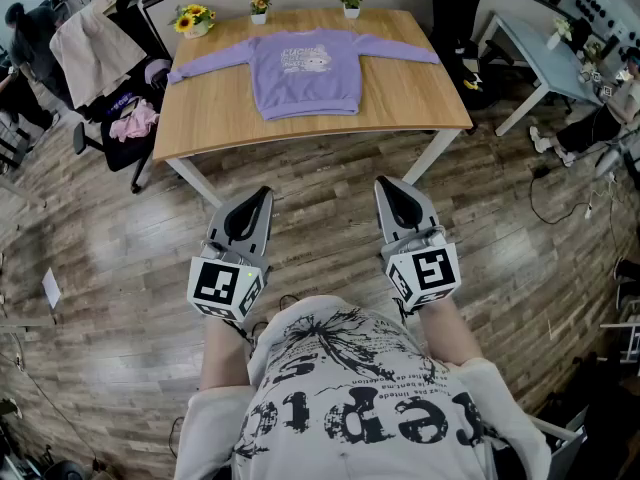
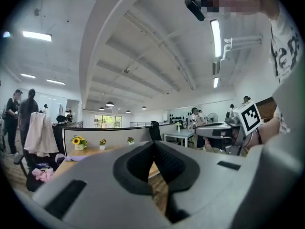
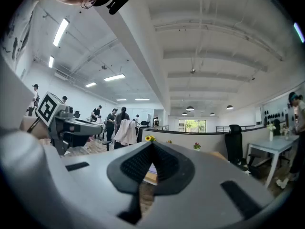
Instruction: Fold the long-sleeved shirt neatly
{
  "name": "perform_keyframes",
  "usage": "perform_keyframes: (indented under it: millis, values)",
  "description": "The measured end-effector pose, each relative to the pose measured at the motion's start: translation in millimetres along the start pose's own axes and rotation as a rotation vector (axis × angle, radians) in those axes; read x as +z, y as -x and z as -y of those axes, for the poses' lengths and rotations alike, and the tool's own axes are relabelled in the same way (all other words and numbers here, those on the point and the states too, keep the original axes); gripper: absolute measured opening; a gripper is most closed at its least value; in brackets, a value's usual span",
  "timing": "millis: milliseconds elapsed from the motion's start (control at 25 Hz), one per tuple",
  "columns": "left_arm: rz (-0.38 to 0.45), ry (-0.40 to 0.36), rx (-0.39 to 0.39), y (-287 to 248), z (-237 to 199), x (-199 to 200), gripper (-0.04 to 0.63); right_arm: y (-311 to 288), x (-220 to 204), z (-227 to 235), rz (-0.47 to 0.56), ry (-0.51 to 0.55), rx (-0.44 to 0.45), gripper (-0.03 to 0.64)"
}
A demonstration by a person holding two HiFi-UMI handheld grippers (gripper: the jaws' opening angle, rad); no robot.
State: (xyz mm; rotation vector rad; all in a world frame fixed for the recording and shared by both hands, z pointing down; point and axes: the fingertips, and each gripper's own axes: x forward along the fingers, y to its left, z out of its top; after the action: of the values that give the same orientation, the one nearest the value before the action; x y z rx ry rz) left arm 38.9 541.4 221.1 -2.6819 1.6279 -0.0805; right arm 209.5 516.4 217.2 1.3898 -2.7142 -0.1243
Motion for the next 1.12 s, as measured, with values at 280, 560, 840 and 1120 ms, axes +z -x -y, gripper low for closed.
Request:
perform_keyframes:
  millis: [280,560,840,1120]
  values:
    - [0.007,0.002,-0.008,3.2,-6.5,0.7,0.005,-4.0,0.3,-3.9,-0.002,-0.010,-0.020,-0.005]
    - [0.011,0.010,-0.038,10.4,-19.3,-3.9,0.005,-11.1,-1.9,-18.1,-0.003,-0.033,-0.044,-0.004]
    - [0.020,0.039,-0.058,17.1,-42.4,-10.5,0.005,-31.2,16.6,-24.5,0.112,0.019,-0.148,0.589]
    - [0.002,0.035,-0.052,1.1,-60.9,-21.6,0.005,-62.8,-7.7,-3.3,0.058,-0.064,-0.157,0.589]
